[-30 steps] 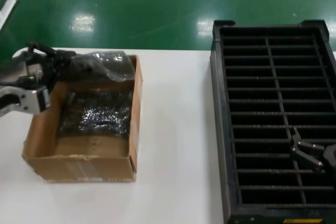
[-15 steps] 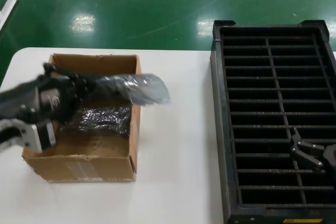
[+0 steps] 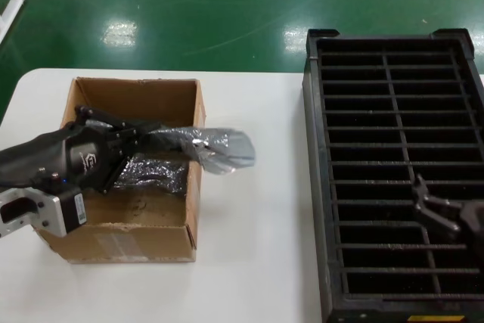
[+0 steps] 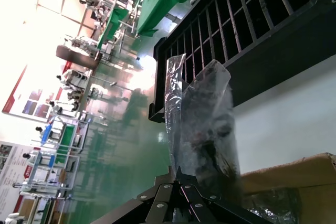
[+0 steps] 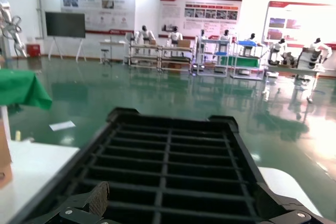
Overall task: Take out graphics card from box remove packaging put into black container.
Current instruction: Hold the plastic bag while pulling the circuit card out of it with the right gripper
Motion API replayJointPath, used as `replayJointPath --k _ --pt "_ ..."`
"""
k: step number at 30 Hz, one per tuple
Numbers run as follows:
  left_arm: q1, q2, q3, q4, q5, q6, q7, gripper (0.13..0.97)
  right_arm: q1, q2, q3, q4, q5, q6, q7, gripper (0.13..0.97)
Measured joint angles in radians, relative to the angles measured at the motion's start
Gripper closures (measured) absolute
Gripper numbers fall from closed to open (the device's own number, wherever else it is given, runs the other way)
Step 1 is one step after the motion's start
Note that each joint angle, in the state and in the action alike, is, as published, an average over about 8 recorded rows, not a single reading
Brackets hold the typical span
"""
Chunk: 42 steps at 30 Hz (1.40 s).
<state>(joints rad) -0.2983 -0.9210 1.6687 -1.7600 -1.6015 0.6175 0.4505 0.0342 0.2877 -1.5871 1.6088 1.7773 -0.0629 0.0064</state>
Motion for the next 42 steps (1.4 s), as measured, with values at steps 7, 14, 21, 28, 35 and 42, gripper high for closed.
replayJointPath --k 7,14,21,28,35,42 --pt "0.000 0.000 0.000 0.000 0.000 0.000 0.000 0.959 0.074 -0.076 0.030 0.001 0.046 -0.115 -0.078 0.129" --pt "0.000 0.000 0.000 0.000 0.000 0.000 0.000 0.959 0.139 -0.088 0.002 0.002 0.074 -0.230 -0.136 0.147" --pt "0.000 0.000 0.000 0.000 0.000 0.000 0.000 0.959 0.139 -0.016 -0.037 0.035 0.091 -0.371 -0.189 0.191" --pt "0.000 0.000 0.000 0.000 0.000 0.000 0.000 0.959 0.114 0.090 -0.090 0.092 0.098 -0.486 -0.173 0.290" --pt "0.000 0.000 0.000 0.000 0.000 0.000 0.000 0.959 0.121 0.154 -0.160 0.118 0.092 -0.560 -0.133 0.424" --pt "0.000 0.000 0.000 0.000 0.000 0.000 0.000 0.959 0.181 0.165 -0.239 0.084 0.050 -0.585 -0.101 0.496"
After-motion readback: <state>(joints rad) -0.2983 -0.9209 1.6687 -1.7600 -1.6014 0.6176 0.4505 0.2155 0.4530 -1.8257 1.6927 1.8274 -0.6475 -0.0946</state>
